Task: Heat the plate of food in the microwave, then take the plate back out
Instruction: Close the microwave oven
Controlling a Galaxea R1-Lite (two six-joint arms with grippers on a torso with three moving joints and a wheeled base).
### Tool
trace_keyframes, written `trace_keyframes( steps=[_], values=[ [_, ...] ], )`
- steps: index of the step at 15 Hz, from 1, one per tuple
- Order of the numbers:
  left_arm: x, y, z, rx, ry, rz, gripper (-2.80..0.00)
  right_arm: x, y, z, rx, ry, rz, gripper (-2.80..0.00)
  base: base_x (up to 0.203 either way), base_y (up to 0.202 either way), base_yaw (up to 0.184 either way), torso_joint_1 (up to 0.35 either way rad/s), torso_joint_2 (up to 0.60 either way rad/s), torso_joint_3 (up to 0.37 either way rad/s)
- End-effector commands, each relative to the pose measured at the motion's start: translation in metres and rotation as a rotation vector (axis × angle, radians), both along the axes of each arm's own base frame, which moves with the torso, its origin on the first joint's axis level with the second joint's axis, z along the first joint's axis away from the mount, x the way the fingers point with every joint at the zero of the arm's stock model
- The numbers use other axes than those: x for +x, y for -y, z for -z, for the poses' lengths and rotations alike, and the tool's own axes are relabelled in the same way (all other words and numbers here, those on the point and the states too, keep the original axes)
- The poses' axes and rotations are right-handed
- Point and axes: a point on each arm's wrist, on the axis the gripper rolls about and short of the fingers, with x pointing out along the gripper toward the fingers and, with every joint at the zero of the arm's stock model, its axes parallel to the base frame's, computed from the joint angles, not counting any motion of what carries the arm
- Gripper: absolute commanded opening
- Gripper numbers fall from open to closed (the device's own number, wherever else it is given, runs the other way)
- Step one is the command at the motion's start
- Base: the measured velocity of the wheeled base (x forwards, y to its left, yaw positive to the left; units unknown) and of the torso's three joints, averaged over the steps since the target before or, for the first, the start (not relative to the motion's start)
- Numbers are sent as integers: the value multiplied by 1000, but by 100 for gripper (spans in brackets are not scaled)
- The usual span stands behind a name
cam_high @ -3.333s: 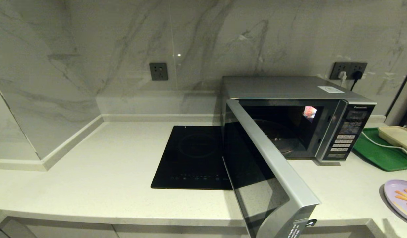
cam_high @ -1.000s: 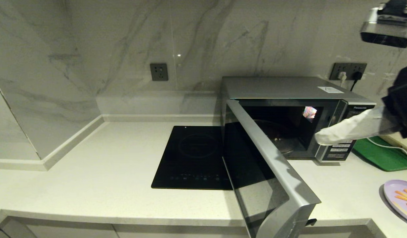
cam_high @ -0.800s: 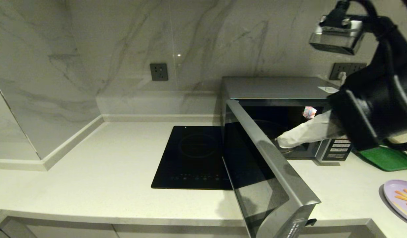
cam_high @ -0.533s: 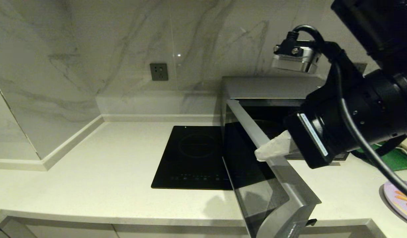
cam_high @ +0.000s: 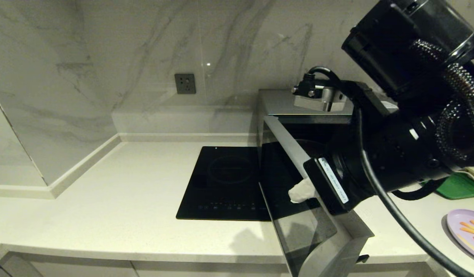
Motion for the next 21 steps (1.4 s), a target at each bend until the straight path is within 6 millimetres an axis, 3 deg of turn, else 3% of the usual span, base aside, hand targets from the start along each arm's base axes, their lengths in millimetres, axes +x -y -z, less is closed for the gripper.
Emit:
trace_keyframes(
  steps=[1, 7, 11, 15, 21],
  values=[
    [0, 0, 0, -1, 2, -1, -280, -1, 2, 4, -26, -9, 20, -280, 0, 0, 0, 0, 0, 0],
    [0, 0, 0, -1, 1, -1, -280, -5, 14, 21, -108, -25, 164, -280, 0, 0, 0, 0, 0, 0],
    [0, 0, 0, -1, 2, -1, -280, 3, 46, 32, -91, 1, 346, -280, 0, 0, 0, 0, 0, 0],
    [0, 0, 0, -1, 1, 0, -280, 24, 76, 36, -51, 82, 641, -280, 0, 0, 0, 0, 0, 0],
    [0, 0, 0, -1, 1, -1, -280, 61, 110, 39, 76, 119, 925, -280, 0, 0, 0, 0, 0, 0]
  ],
)
